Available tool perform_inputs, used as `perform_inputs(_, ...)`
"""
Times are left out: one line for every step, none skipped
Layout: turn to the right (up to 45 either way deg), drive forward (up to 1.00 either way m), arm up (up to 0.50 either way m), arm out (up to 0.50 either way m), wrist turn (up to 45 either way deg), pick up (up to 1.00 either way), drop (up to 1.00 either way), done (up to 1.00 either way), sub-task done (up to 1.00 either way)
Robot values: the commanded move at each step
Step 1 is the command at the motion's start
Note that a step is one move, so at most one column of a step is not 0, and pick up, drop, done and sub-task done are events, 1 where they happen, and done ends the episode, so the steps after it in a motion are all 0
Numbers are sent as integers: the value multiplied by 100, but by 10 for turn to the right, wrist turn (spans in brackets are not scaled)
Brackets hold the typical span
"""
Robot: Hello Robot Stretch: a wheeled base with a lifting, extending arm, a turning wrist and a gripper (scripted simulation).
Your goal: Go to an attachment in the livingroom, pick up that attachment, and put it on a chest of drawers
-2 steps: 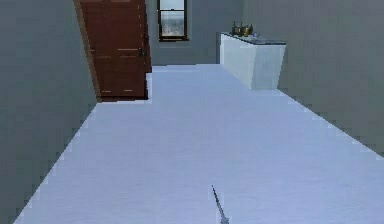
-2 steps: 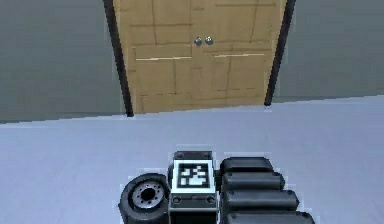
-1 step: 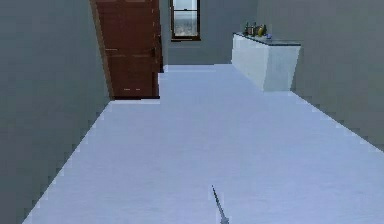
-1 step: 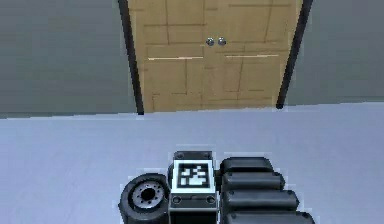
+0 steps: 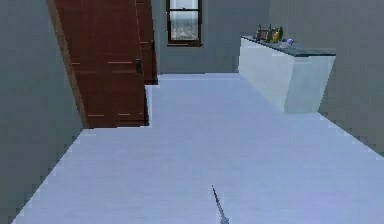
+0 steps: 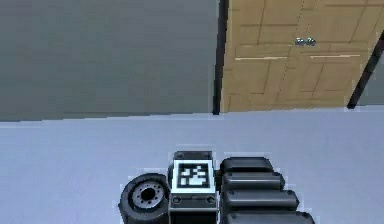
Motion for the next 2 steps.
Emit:
perform_inputs(0,100,0,0,0,0,0,0,0)
perform_inputs(0,100,0,0,0,0,0,0,0)
